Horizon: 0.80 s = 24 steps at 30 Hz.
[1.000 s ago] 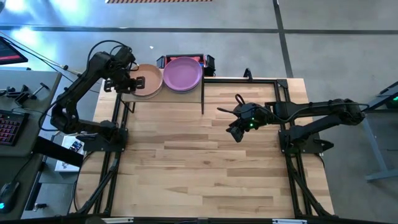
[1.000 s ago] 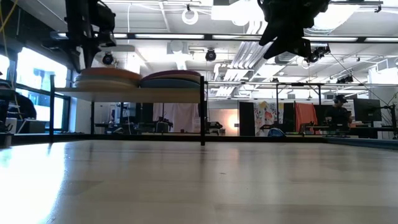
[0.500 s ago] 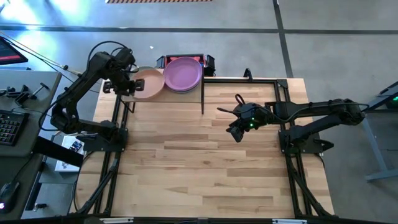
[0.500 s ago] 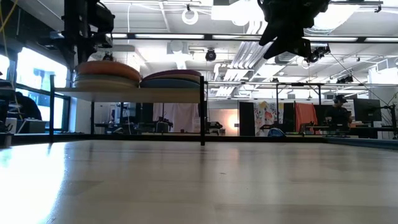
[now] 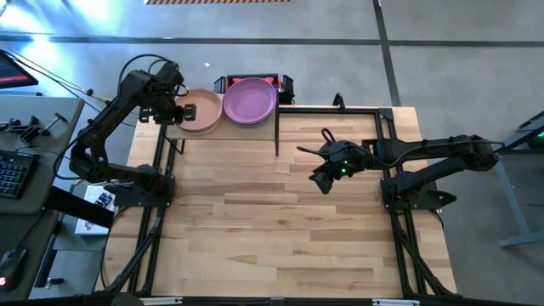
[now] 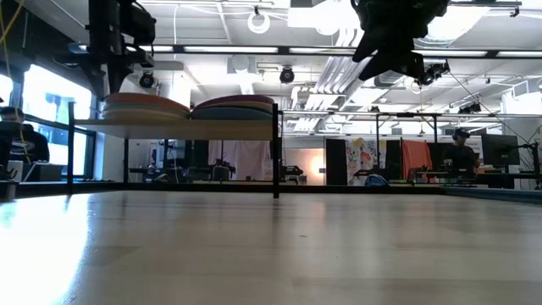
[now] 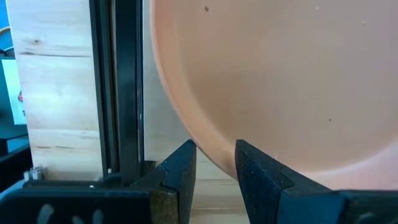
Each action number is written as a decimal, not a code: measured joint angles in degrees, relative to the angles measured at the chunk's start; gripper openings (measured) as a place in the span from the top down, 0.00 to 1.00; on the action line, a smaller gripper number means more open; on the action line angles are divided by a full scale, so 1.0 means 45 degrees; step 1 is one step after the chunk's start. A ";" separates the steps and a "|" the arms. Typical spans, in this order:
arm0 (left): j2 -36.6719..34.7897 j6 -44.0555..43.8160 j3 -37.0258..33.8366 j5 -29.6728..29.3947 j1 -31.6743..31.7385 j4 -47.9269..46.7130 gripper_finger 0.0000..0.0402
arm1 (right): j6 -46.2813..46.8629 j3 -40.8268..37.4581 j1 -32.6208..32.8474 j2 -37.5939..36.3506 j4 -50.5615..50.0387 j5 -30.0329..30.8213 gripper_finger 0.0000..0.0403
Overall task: Place and stack plates onto a shelf
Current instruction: Stack the brown plate on top of the gray plate on the shelf
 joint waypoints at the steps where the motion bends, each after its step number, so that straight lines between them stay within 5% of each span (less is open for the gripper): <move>1: 0.0000 0.0011 0.0003 -0.0003 0.0000 0.0053 0.75 | 0.0000 -0.0004 0.0000 0.0000 0.0000 0.0000 0.64; 24: 0.0000 0.0416 0.0000 0.0804 0.0147 0.0143 0.75 | -0.0005 -0.0004 0.0000 0.0000 0.0005 0.0102 0.64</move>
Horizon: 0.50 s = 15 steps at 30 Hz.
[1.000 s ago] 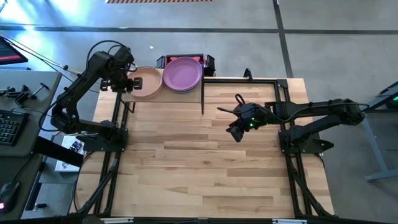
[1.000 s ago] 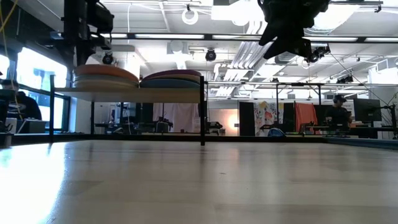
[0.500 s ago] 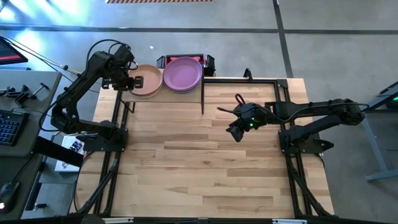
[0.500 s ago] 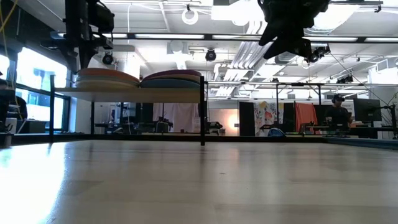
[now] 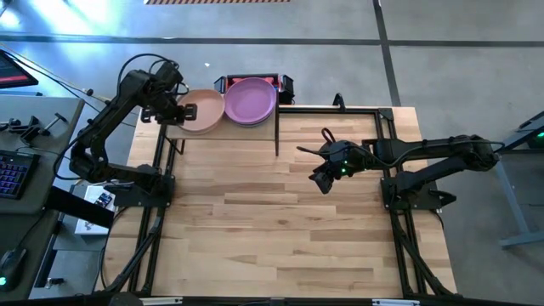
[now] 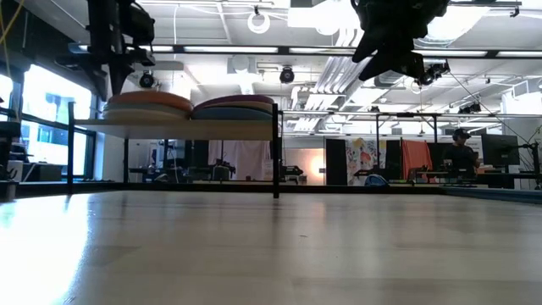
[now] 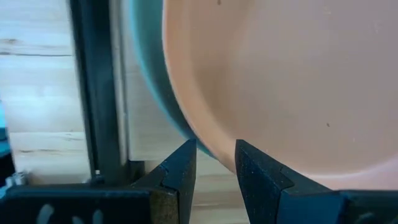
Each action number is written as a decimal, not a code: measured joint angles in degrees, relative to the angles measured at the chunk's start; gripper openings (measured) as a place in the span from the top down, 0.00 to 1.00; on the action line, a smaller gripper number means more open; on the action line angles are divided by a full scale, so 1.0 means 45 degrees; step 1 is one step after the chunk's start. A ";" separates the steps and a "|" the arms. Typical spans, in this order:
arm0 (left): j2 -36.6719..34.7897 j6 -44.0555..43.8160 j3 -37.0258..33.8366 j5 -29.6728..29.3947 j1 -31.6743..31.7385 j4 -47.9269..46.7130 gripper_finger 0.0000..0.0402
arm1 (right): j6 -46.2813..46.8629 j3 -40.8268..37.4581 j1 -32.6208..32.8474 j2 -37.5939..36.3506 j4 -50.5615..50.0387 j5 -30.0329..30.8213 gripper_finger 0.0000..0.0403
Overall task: Place and stack plates onto a shelf
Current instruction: Stack the brown plate on top of the gray plate on the shelf
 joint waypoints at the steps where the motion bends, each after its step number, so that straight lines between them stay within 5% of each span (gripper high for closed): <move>1: 0.0000 -0.0186 0.0000 -0.0126 0.0021 -0.0009 0.75 | 0.0000 0.0000 0.0000 0.0000 -0.0005 0.0000 0.64; 15: -0.0019 -0.0394 0.0000 -0.0447 0.0261 -0.0089 0.75 | -0.0001 0.0000 0.0000 0.0000 -0.0001 0.0000 0.64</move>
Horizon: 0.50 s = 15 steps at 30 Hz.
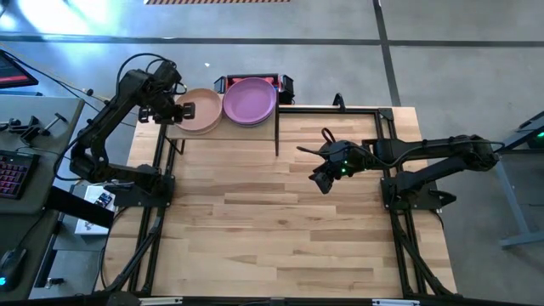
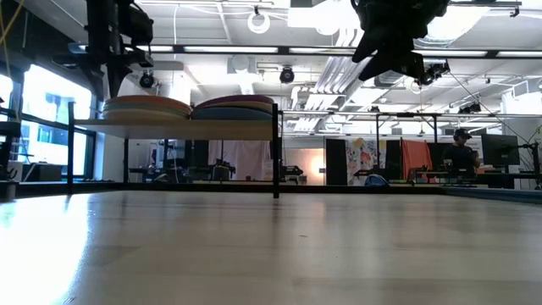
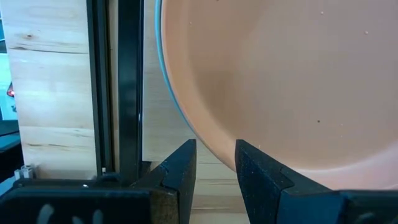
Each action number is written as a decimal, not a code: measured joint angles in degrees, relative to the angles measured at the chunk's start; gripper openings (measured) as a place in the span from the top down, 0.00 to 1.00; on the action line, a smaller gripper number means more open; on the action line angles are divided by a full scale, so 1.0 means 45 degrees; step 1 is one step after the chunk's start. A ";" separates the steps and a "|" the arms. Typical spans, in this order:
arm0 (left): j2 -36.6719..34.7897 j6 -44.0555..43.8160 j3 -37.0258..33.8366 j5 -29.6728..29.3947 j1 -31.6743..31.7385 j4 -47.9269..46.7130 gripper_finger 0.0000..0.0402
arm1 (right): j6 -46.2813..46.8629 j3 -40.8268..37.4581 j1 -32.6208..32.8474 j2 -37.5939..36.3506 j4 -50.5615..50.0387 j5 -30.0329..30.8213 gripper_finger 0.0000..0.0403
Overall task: Place and stack plates onto a shelf
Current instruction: Stack the brown plate on top of the gray plate on the shelf, then adjust the left stack of plates on the shelf
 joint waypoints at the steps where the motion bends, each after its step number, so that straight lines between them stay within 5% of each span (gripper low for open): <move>1: 0.0000 0.0006 0.0000 0.0019 0.0000 -0.0009 0.75 | -0.0003 0.0000 0.0000 0.0000 0.0001 0.0001 0.64; 15: 0.0012 0.0068 0.0000 -0.0326 0.0000 -0.0073 0.75 | 0.0089 0.0001 -0.0002 0.0000 0.0001 0.0330 0.64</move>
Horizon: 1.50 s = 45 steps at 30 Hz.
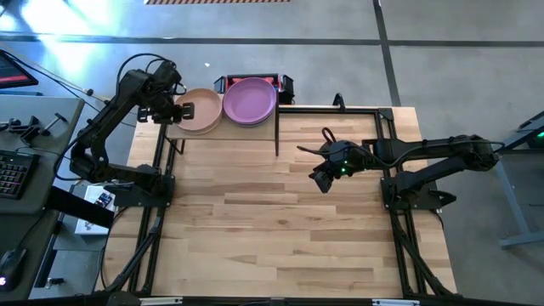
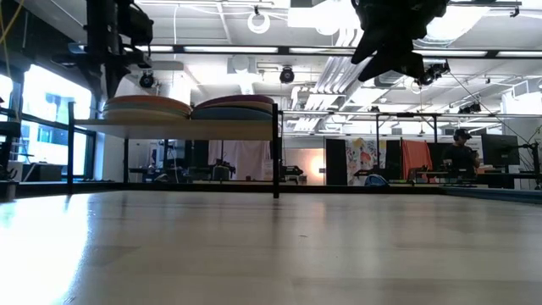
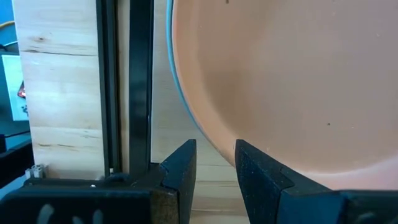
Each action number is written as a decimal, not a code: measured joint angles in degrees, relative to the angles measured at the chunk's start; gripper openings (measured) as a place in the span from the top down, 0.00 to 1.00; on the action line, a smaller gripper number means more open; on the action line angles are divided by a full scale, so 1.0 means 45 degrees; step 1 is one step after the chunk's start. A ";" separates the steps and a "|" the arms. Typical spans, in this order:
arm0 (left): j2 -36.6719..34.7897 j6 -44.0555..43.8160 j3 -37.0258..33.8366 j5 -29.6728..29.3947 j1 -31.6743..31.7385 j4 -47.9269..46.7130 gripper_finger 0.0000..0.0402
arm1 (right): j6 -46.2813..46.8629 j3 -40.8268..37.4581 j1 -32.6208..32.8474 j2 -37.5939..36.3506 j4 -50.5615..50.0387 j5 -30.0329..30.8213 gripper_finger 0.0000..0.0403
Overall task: Place and stack plates onto a shelf
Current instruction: Adjust the left stack of plates on the shelf
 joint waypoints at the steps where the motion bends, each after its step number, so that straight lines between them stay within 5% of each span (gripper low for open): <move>1: 0.0009 0.0008 0.0000 -0.0002 0.0000 -0.0054 0.75 | 0.0000 -0.0001 0.0002 0.0000 0.0000 0.0003 0.64; 25: -0.0105 0.0330 0.0010 -0.0733 0.0000 -0.1164 0.75 | 0.0238 -0.0001 0.0002 0.0000 0.0000 0.0005 0.64; 36: -0.0114 0.0670 0.0481 0.2042 -0.1203 0.0084 0.75 | 0.0238 0.0001 0.0002 0.0000 0.0230 0.0008 0.64; 45: -0.0109 0.0665 0.0461 0.2243 -0.3342 0.1347 0.75 | 0.0238 -0.0001 -0.0037 0.0000 0.0593 0.0019 0.64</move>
